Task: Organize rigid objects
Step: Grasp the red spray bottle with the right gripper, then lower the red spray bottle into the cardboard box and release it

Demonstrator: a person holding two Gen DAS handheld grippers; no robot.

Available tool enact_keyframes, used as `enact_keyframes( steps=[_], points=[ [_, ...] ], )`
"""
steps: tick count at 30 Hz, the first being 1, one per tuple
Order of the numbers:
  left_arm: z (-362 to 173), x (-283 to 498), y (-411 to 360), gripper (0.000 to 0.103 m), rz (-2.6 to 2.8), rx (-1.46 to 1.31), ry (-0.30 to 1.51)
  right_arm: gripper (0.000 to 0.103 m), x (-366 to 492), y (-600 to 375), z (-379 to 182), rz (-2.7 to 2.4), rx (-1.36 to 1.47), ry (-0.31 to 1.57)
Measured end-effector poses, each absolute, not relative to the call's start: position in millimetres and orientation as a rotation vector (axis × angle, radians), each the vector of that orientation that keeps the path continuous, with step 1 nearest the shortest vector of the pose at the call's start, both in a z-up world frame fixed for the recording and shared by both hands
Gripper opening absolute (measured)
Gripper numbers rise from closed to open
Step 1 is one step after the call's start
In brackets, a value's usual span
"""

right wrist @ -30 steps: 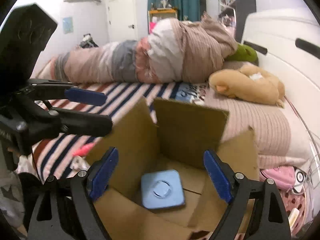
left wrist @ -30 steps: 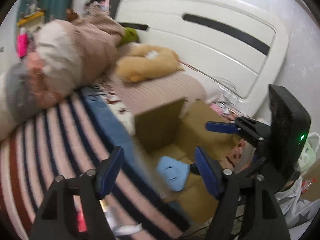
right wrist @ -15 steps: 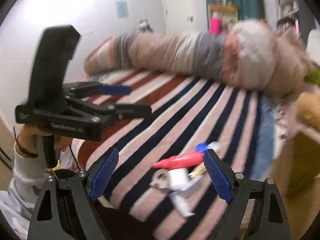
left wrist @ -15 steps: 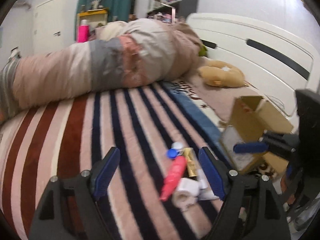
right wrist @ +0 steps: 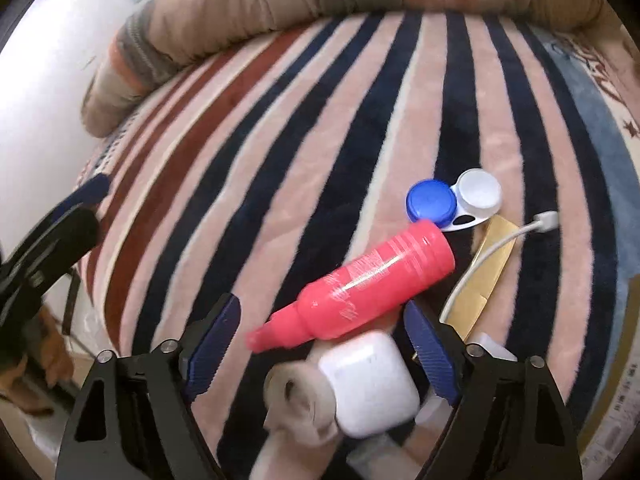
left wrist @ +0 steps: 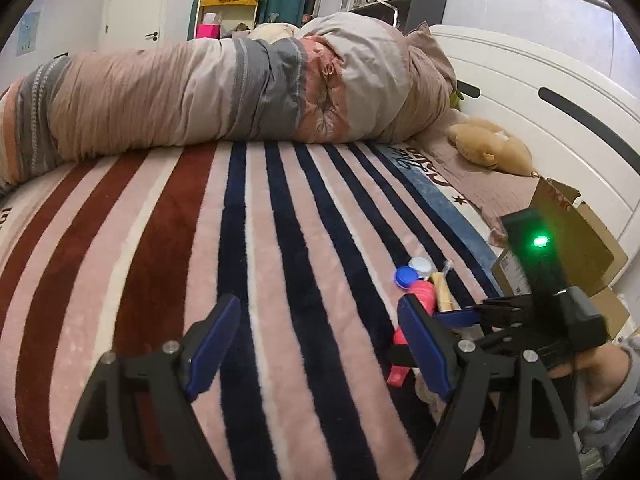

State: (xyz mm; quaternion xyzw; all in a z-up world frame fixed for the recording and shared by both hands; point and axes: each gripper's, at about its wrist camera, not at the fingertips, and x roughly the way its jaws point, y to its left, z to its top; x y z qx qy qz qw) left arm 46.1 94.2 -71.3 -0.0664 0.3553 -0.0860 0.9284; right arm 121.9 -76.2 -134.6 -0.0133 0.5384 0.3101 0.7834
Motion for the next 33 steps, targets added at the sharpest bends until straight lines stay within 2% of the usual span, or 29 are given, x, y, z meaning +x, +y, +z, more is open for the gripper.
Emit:
enact_keyframes(
  steps=[1, 2, 3, 5, 6, 9, 16, 19, 22, 23, 25, 27, 33],
  points=[
    [-71, 45, 96, 0.079, -0.181, -0.146, 0.723, 0.067, 123, -72, -134, 0.659, -0.058, 1.146],
    [-70, 44, 98, 0.079, -0.183, -0.161, 0.719, 0.056, 123, -69, -131, 0.652, -0.077, 1.139],
    [-69, 46, 101, 0.079, -0.182, -0.174, 0.718, 0.051, 125, -65, -132, 0.646, -0.087, 1.137],
    [-69, 47, 105, 0.079, -0.174, -0.194, 0.721, 0.049, 131, -61, -136, 0.631, -0.082, 1.145],
    [-70, 48, 108, 0.079, -0.167, -0.201, 0.724, 0.043, 133, -60, -136, 0.621, -0.084, 1.140],
    [-74, 48, 114, 0.079, -0.149, -0.216, 0.738, 0.035, 128, -54, -131, 0.622, -0.139, 1.095],
    [-80, 51, 127, 0.079, -0.188, -0.311, 0.746, 0.032, 106, -49, -115, 0.703, -0.223, 0.981],
    [-83, 53, 128, 0.079, -0.179, -0.334, 0.763, 0.032, 105, -38, -120, 0.719, -0.282, 1.031],
    [-85, 55, 127, 0.079, -0.150, -0.319, 0.780, 0.035, 112, -41, -127, 0.716, -0.244, 1.064],
    [-86, 56, 127, 0.079, -0.148, -0.319, 0.784, 0.039, 115, -42, -129, 0.713, -0.222, 1.067],
    [-87, 57, 128, 0.079, -0.153, -0.323, 0.791, 0.040, 121, -44, -130, 0.712, -0.175, 1.074],
    [-90, 58, 128, 0.079, -0.156, -0.325, 0.799, 0.036, 124, -46, -131, 0.702, -0.160, 1.071],
    [-95, 60, 129, 0.079, -0.225, -0.379, 0.817, 0.033, 106, -41, -113, 0.709, -0.217, 0.945]
  ],
)
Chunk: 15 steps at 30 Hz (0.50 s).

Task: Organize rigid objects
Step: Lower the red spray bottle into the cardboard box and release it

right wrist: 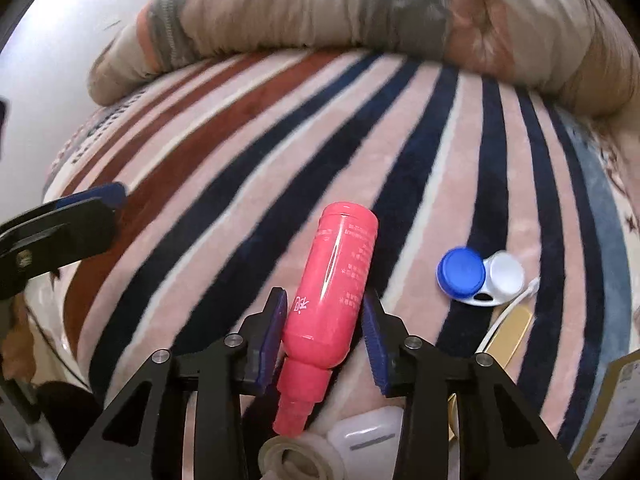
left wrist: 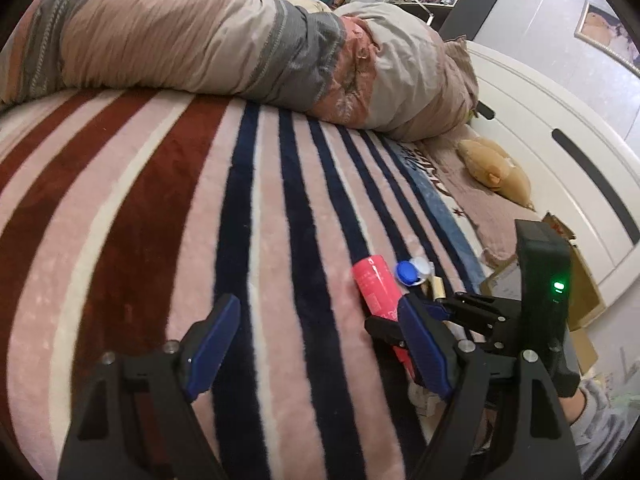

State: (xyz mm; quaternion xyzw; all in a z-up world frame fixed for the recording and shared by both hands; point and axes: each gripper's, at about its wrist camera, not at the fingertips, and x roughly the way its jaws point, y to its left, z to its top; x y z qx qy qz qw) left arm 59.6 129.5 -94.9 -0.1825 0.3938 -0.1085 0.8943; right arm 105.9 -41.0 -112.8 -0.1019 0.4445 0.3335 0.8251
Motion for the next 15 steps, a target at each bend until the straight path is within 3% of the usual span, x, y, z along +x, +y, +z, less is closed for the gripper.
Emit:
enact_keyframes(
  steps=[9, 15],
  points=[
    [-48, 53, 94, 0.078, -0.556, -0.487, 0.705, 0.027, 42, -60, -30, 0.845, -0.180, 0.651],
    [-10, 45, 70, 0.078, -0.562, -0.469, 0.669, 0.027, 26, -97, 2, 0.821, -0.174, 0.558]
  ],
)
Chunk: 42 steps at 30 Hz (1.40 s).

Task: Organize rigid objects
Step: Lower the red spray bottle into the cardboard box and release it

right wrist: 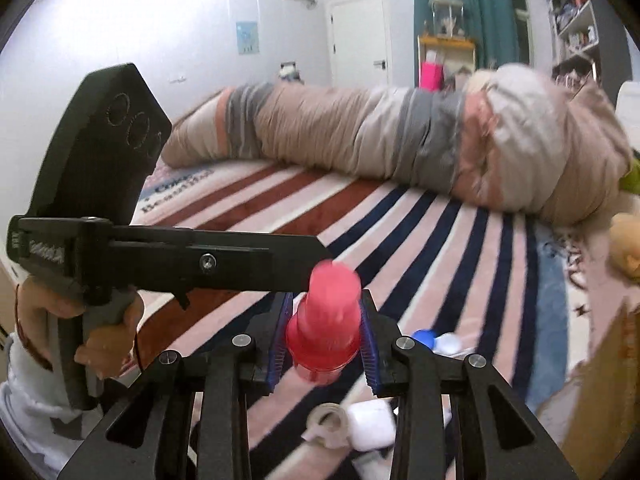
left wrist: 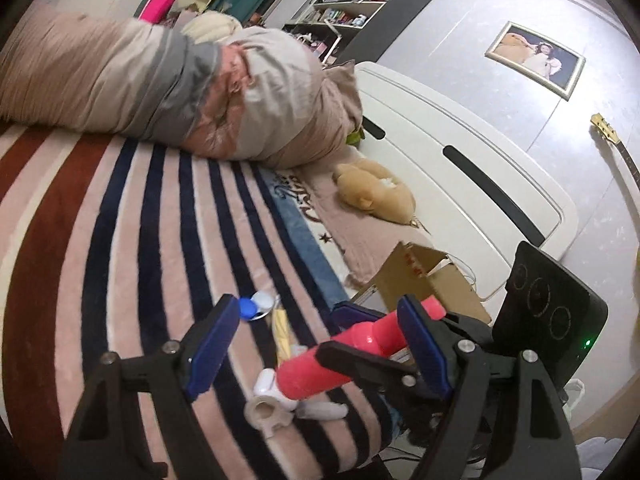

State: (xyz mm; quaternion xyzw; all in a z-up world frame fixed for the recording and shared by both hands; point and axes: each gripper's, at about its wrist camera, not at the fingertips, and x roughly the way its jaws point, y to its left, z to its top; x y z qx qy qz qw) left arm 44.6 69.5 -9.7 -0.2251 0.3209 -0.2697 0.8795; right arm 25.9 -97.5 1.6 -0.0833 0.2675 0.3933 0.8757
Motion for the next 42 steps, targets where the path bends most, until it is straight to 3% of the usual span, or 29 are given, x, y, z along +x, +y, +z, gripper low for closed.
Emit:
enact_keyframes(
  steps=[12, 17, 19, 29, 36, 39, 41, 42],
  points=[
    [66, 31, -43, 0.076, -0.793, -0.262, 0.592, 0.027, 17, -197, 46, 0.812, -0.058, 0.493],
    [80, 44, -115, 0.034, -0.826, -0.142, 0.622, 0.027, 15, -244, 53, 0.753, -0.023, 0.463],
    [82, 49, -140, 0.022, -0.846, -0.116, 0.628, 0.027, 15, -265, 55, 0.717, -0.015, 0.455],
    [68, 75, -247, 0.020, -0.909, -0.007, 0.695, 0.027, 24, -350, 38, 0.530, -0.011, 0.515],
    [31, 90, -276, 0.020, -0.918, 0.027, 0.806, 0.028, 34, -366, 5, 0.435, -0.054, 0.650],
    [25, 94, -272, 0.027, -0.895, 0.031, 0.819, 0.034, 36, -368, 2, 0.394, -0.075, 0.663],
    [28, 94, -260, 0.044, -0.882, 0.009, 0.807, 0.041, 35, -368, 4, 0.391, -0.068, 0.658],
    [30, 93, -252, 0.045, -0.873, -0.002, 0.793, 0.043, 34, -368, 6, 0.389, -0.070, 0.653]
  ],
)
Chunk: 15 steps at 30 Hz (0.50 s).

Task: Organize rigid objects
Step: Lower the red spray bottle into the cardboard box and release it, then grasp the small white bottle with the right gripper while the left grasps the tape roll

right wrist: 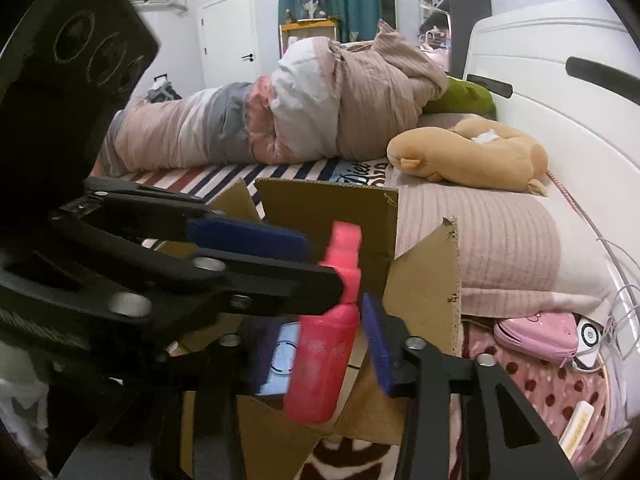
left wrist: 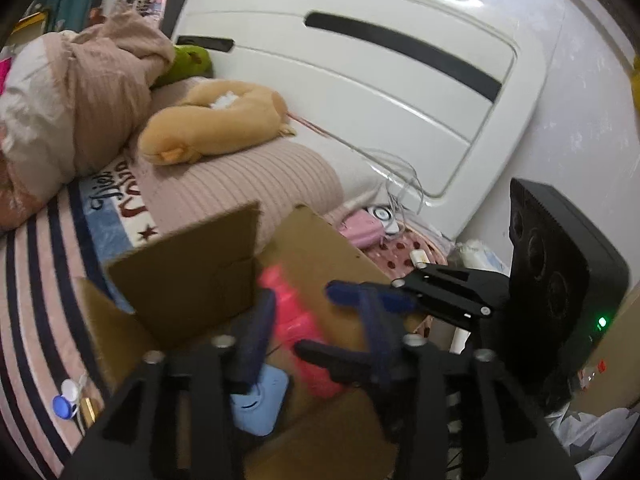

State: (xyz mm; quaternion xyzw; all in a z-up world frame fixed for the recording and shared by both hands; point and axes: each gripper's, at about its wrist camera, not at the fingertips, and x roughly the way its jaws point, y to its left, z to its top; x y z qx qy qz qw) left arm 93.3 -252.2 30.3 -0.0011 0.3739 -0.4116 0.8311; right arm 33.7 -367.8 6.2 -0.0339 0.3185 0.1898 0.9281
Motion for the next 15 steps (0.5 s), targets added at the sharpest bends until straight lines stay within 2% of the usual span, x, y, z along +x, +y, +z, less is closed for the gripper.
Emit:
enact_keyframes(
  steps=[4, 9, 12, 15],
  points=[
    [39, 88, -216, 0.048, -0.818, -0.037, 0.757, 0.049, 33, -359, 16, 0.358, -0.083, 0.623],
    [46, 74, -150, 0.053, -0.698, -0.057, 0.707, 0.085, 19, -326, 37, 0.488, -0.065, 0.547],
    [46, 64, -103, 0.056, -0.600, -0.060, 0.678, 0.100, 11, -295, 43, 0.531, -0.106, 0.520],
    [40, 55, -51, 0.060, -0.481, -0.071, 0.662, 0.101, 8, -259, 45, 0.628, -0.088, 0.522]
  ],
)
